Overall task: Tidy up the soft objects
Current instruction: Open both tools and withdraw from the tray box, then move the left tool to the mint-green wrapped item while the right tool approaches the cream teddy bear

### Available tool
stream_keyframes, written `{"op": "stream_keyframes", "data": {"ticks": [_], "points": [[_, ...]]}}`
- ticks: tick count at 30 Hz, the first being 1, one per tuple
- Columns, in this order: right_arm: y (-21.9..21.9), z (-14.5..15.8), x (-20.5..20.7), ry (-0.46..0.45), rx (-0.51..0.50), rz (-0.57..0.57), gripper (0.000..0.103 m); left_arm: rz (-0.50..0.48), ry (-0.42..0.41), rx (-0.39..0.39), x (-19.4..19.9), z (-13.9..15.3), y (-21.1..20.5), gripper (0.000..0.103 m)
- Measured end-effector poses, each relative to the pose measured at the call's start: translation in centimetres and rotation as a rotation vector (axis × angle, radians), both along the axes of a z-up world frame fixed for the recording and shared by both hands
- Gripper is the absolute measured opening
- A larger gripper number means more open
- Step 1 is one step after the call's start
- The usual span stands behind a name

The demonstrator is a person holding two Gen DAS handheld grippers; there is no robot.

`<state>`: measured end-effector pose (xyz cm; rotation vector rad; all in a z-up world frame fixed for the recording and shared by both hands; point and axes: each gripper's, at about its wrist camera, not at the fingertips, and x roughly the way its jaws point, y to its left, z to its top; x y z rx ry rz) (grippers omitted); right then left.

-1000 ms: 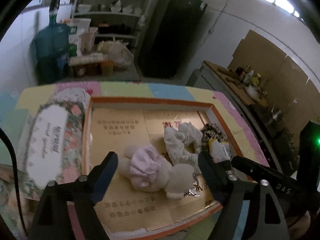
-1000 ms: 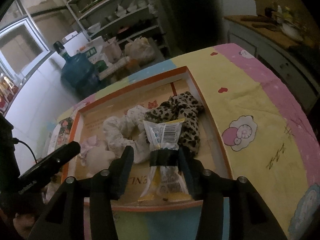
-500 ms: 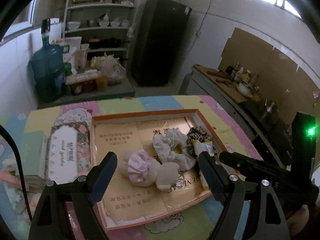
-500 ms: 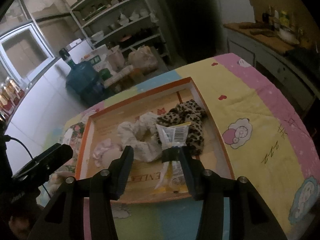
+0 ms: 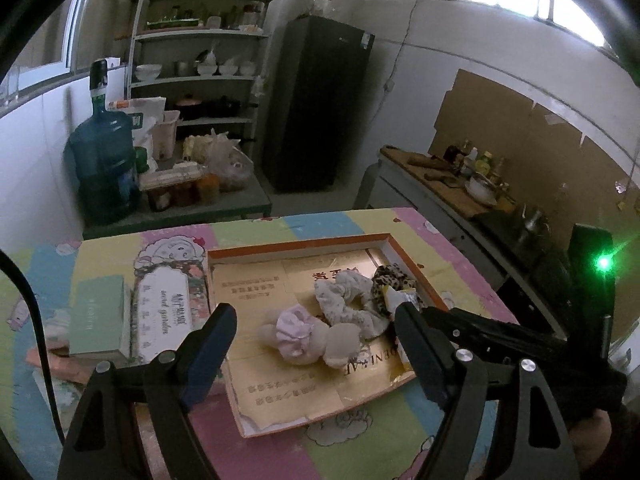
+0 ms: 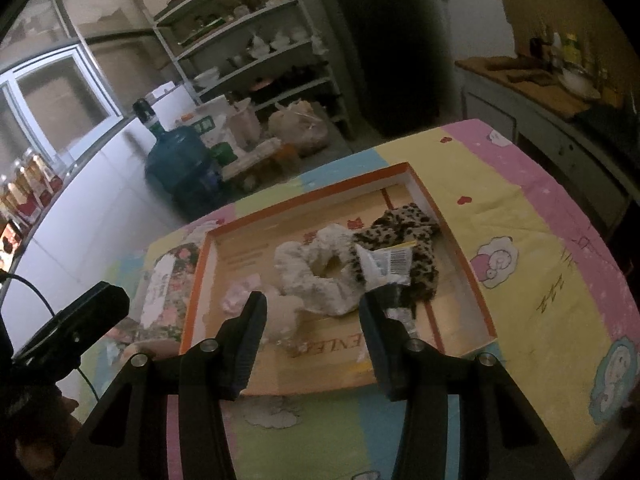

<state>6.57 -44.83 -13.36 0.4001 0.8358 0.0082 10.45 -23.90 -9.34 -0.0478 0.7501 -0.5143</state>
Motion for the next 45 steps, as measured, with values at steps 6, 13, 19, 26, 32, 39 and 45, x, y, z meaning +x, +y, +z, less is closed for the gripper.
{"op": "stream_keyframes", "data": {"ticks": [6, 13, 19, 26, 32, 39, 45], "points": [[1.7, 1.0, -0.9, -0.017, -0.008, -0.003, 0.056, -0.015, -0.020, -0.011, -1.0, 0.9, 1.2, 0.081], [3.7, 2.0, -2.0, -0.036, -0.018, 0.001, 0.060, -0.021, -0.034, -0.025, -2.2, 1.7, 3.4, 0.081], [6.2, 2.4, -2.8, -0.039, -0.022, 0.024, 0.060, -0.003, -0.025, -0.040, -3.2, 1.8, 5.9, 0.081], [9.7, 2.5, -3.5, -0.033, -0.029, 0.063, 0.060, 0.034, -0.017, -0.051, -4.2, 1.6, 9.5, 0.081], [12.9, 2.5, -4.1, -0.028, -0.039, 0.103, 0.060, 0.090, -0.012, -0.065, -5.3, 1.4, 13.4, 0.081], [17.1, 2.0, -4.5, -0.014, -0.055, 0.170, 0.060, 0.188, 0.011, -0.075, -6.3, 0.4, 18.8, 0.081], [20.7, 1.0, -4.4, 0.013, -0.064, 0.241, 0.060, 0.275, 0.046, -0.077, -7.0, -1.0, 23.4, 0.081]]}}
